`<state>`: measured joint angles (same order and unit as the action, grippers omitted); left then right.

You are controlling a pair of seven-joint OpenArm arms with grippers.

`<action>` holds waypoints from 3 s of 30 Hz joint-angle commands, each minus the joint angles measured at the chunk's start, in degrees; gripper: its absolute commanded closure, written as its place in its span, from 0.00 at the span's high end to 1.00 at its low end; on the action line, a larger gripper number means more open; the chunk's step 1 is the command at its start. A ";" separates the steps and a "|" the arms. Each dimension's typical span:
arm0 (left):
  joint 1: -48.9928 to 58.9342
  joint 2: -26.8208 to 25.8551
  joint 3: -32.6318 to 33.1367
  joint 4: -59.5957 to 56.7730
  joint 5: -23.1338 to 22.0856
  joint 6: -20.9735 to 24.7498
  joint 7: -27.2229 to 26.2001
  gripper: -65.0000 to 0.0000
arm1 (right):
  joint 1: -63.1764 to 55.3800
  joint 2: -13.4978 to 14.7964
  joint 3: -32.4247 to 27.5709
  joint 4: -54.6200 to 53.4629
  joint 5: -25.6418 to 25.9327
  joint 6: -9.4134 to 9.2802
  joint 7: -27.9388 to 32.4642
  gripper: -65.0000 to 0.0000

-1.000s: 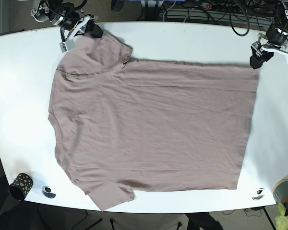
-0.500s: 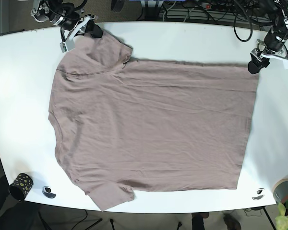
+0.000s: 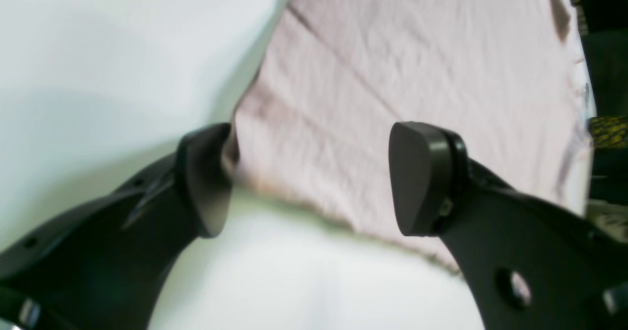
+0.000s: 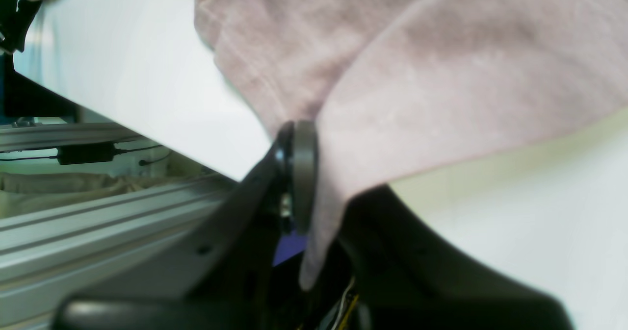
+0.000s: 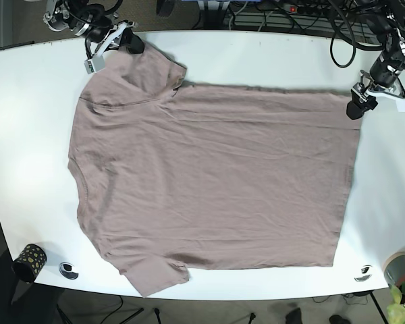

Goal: Fold the T-shirt properly
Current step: 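Move both grippers to the mauve shirt's hem corners, then pinch the hem corners with both grippers, then pull the hem corners with both grippers to stretch the shirt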

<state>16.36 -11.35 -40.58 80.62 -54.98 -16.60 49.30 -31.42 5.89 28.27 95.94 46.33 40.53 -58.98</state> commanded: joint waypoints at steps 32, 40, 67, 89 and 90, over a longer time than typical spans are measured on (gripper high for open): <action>8.30 -1.00 3.79 17.62 1.66 0.82 0.59 0.00 | -7.04 0.13 6.23 9.86 -1.36 -0.53 2.50 0.01; 16.91 -0.82 3.61 24.66 1.57 0.64 0.59 0.00 | -14.51 -3.47 6.32 16.98 -1.36 -0.53 2.50 0.01; 2.85 -0.03 6.86 24.74 1.66 4.34 1.03 0.00 | 3.68 -1.01 10.98 17.07 2.25 -0.53 -1.02 0.01; -16.84 -2.76 8.62 6.46 6.85 3.98 1.03 0.00 | 31.64 5.85 6.59 -7.72 2.16 -0.53 -2.78 0.02; -17.90 -3.11 8.71 5.40 7.29 3.98 1.03 0.00 | 33.13 6.72 6.59 -9.22 2.16 -0.53 -2.78 0.02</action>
<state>0.36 -12.71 -31.68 86.26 -47.44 -12.03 51.46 -0.27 10.70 34.76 87.55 46.74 39.62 -63.22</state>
